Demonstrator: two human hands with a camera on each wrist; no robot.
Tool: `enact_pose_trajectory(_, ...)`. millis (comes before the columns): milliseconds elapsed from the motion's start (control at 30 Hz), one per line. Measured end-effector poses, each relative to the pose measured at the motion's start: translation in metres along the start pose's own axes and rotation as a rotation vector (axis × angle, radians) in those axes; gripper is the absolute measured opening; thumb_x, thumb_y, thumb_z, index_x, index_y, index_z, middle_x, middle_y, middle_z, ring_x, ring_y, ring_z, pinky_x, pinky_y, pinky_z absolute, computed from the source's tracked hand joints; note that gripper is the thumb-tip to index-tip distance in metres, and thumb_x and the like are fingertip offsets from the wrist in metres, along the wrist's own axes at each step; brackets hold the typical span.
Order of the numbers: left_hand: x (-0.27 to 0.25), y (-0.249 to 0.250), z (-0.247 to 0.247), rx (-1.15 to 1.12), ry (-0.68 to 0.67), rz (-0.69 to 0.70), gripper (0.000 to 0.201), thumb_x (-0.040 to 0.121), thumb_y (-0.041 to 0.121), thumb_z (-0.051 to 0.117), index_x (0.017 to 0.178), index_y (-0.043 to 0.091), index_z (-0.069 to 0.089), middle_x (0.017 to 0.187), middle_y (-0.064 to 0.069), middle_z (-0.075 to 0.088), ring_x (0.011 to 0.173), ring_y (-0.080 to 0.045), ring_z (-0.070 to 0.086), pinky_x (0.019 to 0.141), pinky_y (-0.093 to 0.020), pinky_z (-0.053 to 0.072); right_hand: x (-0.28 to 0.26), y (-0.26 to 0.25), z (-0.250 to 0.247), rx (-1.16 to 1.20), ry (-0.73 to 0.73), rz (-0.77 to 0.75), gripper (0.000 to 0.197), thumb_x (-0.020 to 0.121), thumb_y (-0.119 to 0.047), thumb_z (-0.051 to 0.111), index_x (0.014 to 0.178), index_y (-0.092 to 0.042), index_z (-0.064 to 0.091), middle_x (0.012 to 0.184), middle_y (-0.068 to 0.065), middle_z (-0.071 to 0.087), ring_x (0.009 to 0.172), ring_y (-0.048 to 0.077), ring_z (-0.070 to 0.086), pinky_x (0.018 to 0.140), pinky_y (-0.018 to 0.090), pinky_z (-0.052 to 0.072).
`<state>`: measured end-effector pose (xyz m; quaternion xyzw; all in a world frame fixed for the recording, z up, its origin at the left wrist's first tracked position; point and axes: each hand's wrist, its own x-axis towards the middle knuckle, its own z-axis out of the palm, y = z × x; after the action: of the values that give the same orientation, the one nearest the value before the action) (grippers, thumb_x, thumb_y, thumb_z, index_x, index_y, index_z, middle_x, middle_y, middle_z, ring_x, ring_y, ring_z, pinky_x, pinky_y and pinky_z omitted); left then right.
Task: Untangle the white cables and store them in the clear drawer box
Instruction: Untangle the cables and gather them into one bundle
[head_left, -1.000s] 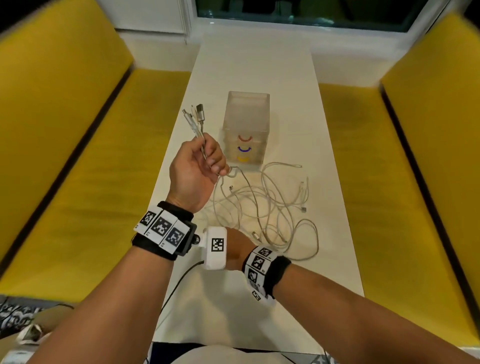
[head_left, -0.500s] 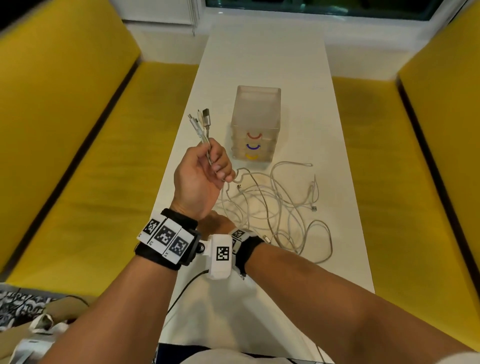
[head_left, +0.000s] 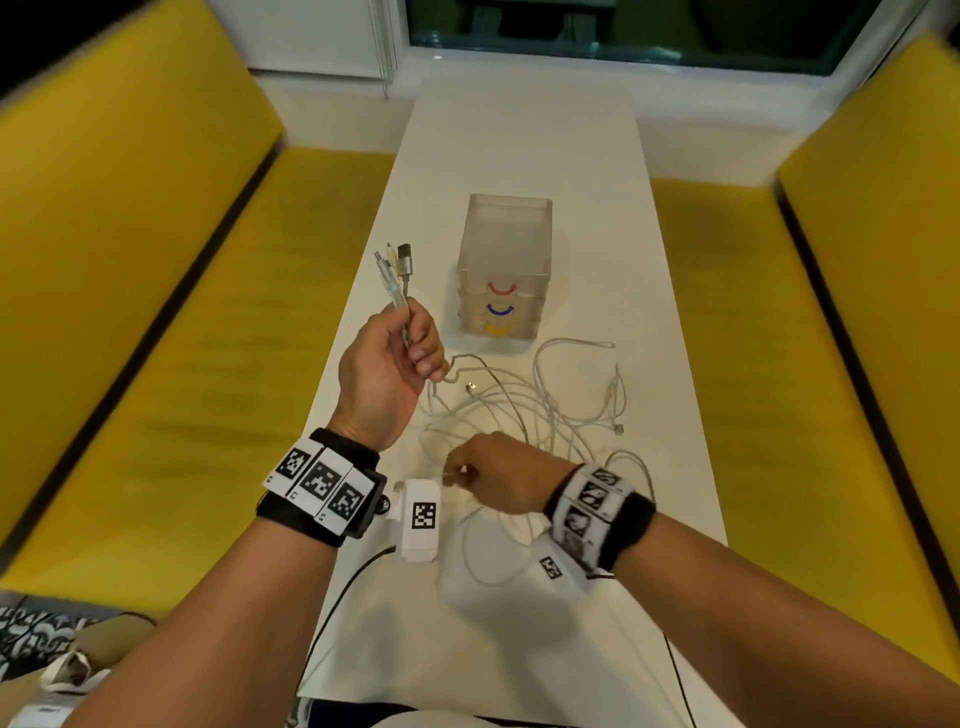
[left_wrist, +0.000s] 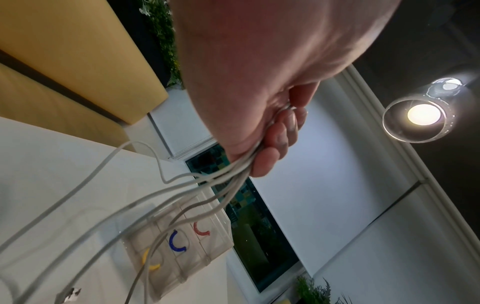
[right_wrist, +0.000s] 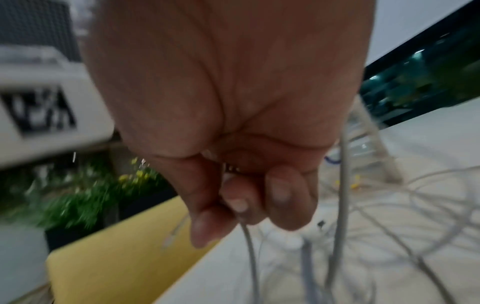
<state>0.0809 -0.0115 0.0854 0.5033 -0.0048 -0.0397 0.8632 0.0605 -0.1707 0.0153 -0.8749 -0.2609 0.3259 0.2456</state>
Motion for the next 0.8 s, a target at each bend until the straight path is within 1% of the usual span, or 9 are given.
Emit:
enact_pose_trajectory(67, -0.001, -0.002, 0.004, 0.038, 0.009, 0.001, 0.029, 0.098, 0.024, 0.032, 0.07, 0.016, 0.038, 0.063, 0.0, 0.028, 0.056, -0.016, 0.026, 0.057, -0.031, 0.031, -0.028, 0.006, -0.025, 0.137, 0.037, 0.016, 0.017, 0.099, -0.021, 0.056, 0.097, -0.021, 0.073, 0.075, -0.011, 0.063, 0.066, 0.007, 0.055, 0.066, 0.022, 0.042)
enact_pose_trajectory(133, -0.003, -0.004, 0.01, 0.077, 0.021, 0.006, 0.032, 0.101, 0.022, 0.03, 0.071, 0.015, 0.039, 0.062, 0.0, 0.028, 0.055, -0.015, 0.026, 0.057, -0.03, 0.031, -0.057, 0.011, -0.049, 0.293, 0.091, 0.012, 0.02, 0.099, -0.029, 0.059, 0.088, -0.018, 0.071, 0.055, -0.015, 0.053, 0.052, 0.005, 0.047, 0.058, 0.02, 0.042)
enact_pose_trajectory(167, -0.004, -0.006, 0.012, 0.096, 0.033, 0.008, 0.033, 0.102, 0.02, 0.029, 0.072, 0.015, 0.039, 0.062, 0.0, 0.028, 0.055, -0.015, 0.027, 0.056, -0.03, 0.032, -0.07, 0.014, -0.058, 0.395, 0.125, -0.004, 0.024, 0.1, -0.028, 0.058, 0.085, -0.013, 0.07, 0.052, -0.014, 0.047, 0.049, 0.006, 0.042, 0.054, 0.019, 0.039)
enact_pose_trajectory(267, -0.006, -0.011, 0.022, 0.159, 0.071, 0.002, 0.033, 0.104, 0.018, 0.031, 0.074, 0.014, 0.042, 0.062, 0.0, 0.029, 0.055, -0.015, 0.027, 0.055, -0.029, 0.032, -0.099, 0.018, -0.076, 0.693, 0.307, -0.069, 0.029, 0.105, -0.019, 0.049, 0.084, -0.008, 0.065, 0.055, 0.004, 0.04, 0.051, 0.017, 0.031, 0.05, 0.027, 0.027)
enact_pose_trajectory(400, -0.009, -0.022, 0.038, 0.223, 0.09, 0.0, 0.03, 0.108, 0.021, 0.036, 0.084, 0.011, 0.053, 0.058, 0.003, 0.036, 0.056, -0.017, 0.029, 0.056, -0.03, 0.033, -0.109, 0.013, -0.088, 0.924, 0.486, -0.154, 0.026, 0.101, -0.019, 0.042, 0.091, -0.007, 0.063, 0.061, 0.01, 0.051, 0.052, 0.021, 0.034, 0.051, 0.031, 0.029)
enact_pose_trajectory(567, -0.019, -0.031, 0.069, 0.393, 0.053, 0.056, 0.03, 0.108, 0.022, 0.045, 0.101, 0.005, 0.069, 0.06, -0.002, 0.047, 0.055, -0.017, 0.042, 0.058, -0.03, 0.037, -0.104, -0.006, -0.092, 0.819, 0.694, -0.136, 0.026, 0.103, -0.013, 0.051, 0.09, -0.004, 0.071, 0.066, 0.007, 0.06, 0.049, 0.015, 0.041, 0.048, 0.025, 0.032)
enact_pose_trajectory(700, -0.027, -0.038, 0.085, 0.464, 0.077, 0.054, 0.042, 0.106, 0.023, 0.049, 0.095, -0.016, 0.06, 0.067, -0.015, 0.045, 0.056, -0.018, 0.039, 0.055, -0.03, 0.035, -0.102, -0.016, -0.095, 0.609, 0.745, -0.094, 0.028, 0.098, -0.01, 0.059, 0.075, 0.001, 0.071, 0.061, 0.004, 0.063, 0.045, -0.001, 0.052, 0.052, 0.01, 0.038)
enact_pose_trajectory(767, -0.031, -0.041, 0.088, 0.415, 0.091, 0.009, 0.04, 0.107, 0.021, 0.047, 0.091, -0.013, 0.061, 0.068, -0.014, 0.043, 0.055, -0.017, 0.036, 0.056, -0.032, 0.033, -0.103, -0.018, -0.098, 0.483, 0.741, -0.071, 0.031, 0.097, -0.019, 0.063, 0.068, -0.01, 0.07, 0.059, 0.0, 0.067, 0.049, -0.004, 0.055, 0.057, 0.01, 0.038)
enact_pose_trajectory(800, -0.033, -0.041, 0.088, 0.37, 0.094, -0.015, 0.038, 0.107, 0.019, 0.045, 0.086, -0.005, 0.064, 0.065, -0.011, 0.041, 0.055, -0.016, 0.036, 0.056, -0.033, 0.032, -0.105, -0.018, -0.1, 0.439, 0.718, -0.046, 0.031, 0.096, -0.026, 0.064, 0.068, -0.013, 0.071, 0.06, 0.001, 0.069, 0.049, -0.004, 0.056, 0.057, 0.011, 0.038)
